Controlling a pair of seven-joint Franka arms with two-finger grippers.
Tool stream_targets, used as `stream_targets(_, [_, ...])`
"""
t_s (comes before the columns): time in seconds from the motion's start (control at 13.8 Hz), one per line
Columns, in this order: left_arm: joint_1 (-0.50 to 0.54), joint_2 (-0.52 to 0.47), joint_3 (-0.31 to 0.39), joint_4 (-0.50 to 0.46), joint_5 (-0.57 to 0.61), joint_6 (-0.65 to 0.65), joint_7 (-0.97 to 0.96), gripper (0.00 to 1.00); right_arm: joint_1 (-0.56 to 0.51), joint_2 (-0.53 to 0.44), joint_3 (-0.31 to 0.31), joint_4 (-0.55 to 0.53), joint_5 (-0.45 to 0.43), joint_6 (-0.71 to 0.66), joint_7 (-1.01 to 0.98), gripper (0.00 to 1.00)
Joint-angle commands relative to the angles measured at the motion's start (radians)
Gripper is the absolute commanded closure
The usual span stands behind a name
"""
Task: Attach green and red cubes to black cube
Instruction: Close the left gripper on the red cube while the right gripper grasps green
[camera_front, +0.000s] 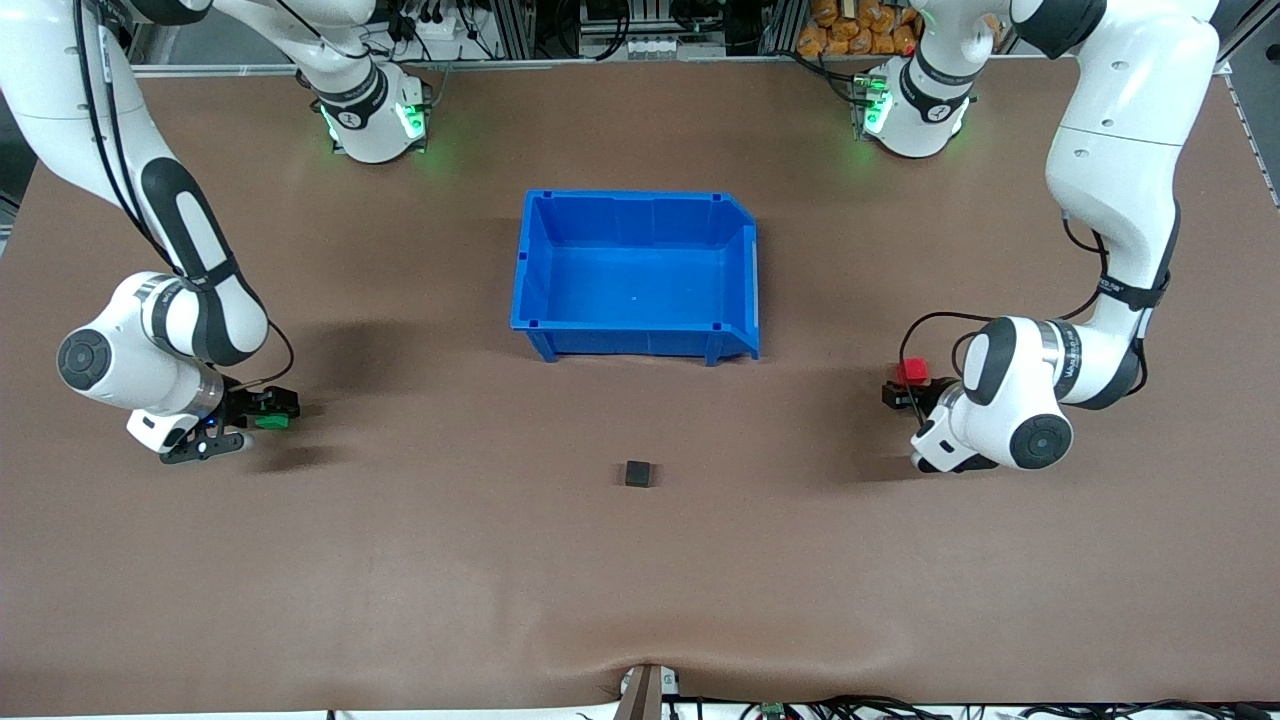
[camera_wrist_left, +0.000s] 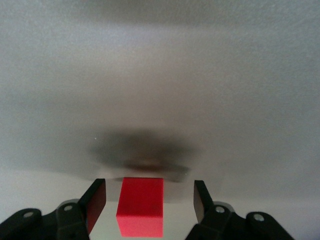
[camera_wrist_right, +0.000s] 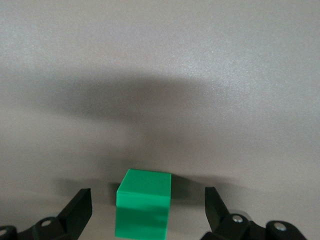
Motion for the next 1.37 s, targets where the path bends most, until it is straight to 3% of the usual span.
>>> stream_targets(0.0, [0.003,-0.026,0.0,-0.034,0.02,0.01,0.003,0.21,0.003,-0.01,-0.001,-0.007,0.009,0.007,-0.019,0.02])
stream_targets(0.14, [0.006,-0.026,-0.002,-0.034,0.02,0.01,0.003,0.39,0.005,-0.01,-0.001,-0.006,0.009,0.005,-0.019,0.49])
stream_targets(0.22, [0.005,-0.026,-0.002,-0.034,0.02,0.008,0.003,0.42,0.005,-0.01,-0.001,-0.006,0.009,0.004,-0.019,0.69])
stream_targets(0.36, [0.006,-0.03,-0.002,-0.036,0.02,-0.004,0.003,0.49,0.003,-0.012,-0.001,-0.006,0.009,-0.005,-0.019,1.0])
stream_targets(0.72, [0.008,-0.038,-0.002,-0.042,0.02,-0.029,0.003,0.54,0.003,-0.02,-0.001,-0.007,0.009,-0.033,-0.021,1.0])
stream_targets(0.79, [0.008,-0.038,-0.002,-0.039,0.02,-0.029,0.001,0.86,0.003,-0.02,-0.001,-0.007,0.009,-0.033,-0.022,1.0])
stream_targets(0.87, [0.006,-0.036,-0.002,-0.034,0.018,-0.029,-0.011,1.0,0.003,-0.023,-0.001,-0.006,0.009,-0.033,-0.039,1.0])
stream_targets(1.3, [0.006,-0.026,-0.003,0.067,-0.034,-0.029,-0.04,1.0,-0.014,-0.049,-0.005,0.008,0.009,-0.033,-0.336,1.0])
